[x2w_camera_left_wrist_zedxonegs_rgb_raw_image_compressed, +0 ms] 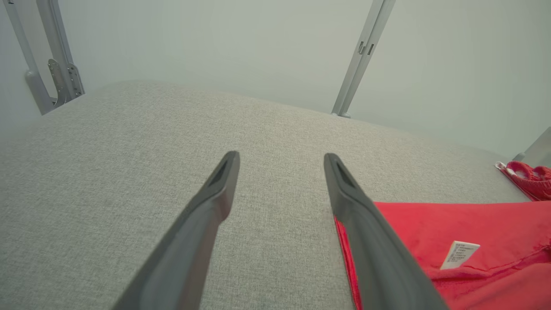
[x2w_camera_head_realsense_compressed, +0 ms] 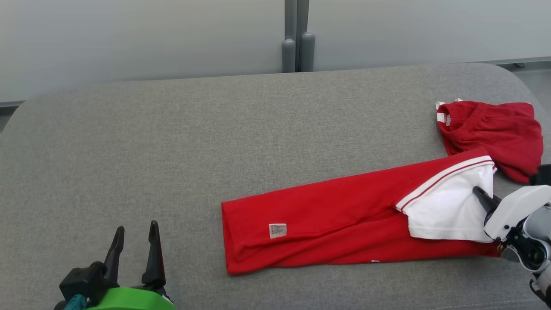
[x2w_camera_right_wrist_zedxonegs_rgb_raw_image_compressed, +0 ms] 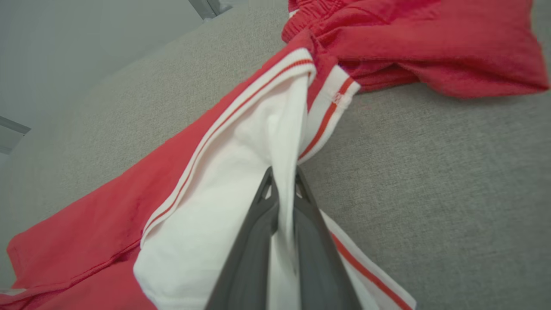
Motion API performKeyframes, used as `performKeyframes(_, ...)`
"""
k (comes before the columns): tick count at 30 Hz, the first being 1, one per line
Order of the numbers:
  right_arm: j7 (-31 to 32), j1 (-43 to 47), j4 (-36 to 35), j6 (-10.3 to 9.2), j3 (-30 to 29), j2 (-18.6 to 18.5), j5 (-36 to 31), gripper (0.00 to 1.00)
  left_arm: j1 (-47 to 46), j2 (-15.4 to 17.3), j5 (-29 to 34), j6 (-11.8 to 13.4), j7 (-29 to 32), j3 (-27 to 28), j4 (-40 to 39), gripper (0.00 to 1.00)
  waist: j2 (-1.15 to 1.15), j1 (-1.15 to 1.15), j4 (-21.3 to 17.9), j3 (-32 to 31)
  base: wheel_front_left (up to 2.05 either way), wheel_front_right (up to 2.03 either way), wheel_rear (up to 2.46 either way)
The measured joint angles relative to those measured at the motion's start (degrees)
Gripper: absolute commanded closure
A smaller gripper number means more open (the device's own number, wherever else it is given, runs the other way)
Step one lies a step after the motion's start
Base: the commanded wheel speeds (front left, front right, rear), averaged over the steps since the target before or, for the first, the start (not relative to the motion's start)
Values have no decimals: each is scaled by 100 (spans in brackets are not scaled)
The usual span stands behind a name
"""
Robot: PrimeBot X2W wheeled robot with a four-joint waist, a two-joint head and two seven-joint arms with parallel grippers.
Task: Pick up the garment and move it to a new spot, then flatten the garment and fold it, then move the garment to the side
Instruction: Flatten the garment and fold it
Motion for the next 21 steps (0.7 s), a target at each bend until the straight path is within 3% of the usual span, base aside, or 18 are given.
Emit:
performKeyframes(6,67,-23,-102,87,36,-111,-1,100,103,-18,1,1,0,-12,5,0,0,0,-111,-134,0,0,0)
performKeyframes(13,323,-22,-794,233,296,310,214,100,136,-31,16,1,0,-81,4,0,0,0,-137,-234,0,0,0)
performKeyframes(21,668,-23,-1584,237,757,642,291,100,144,-55,48,1,1,-177,12,0,0,0,18,-322,0,0,0)
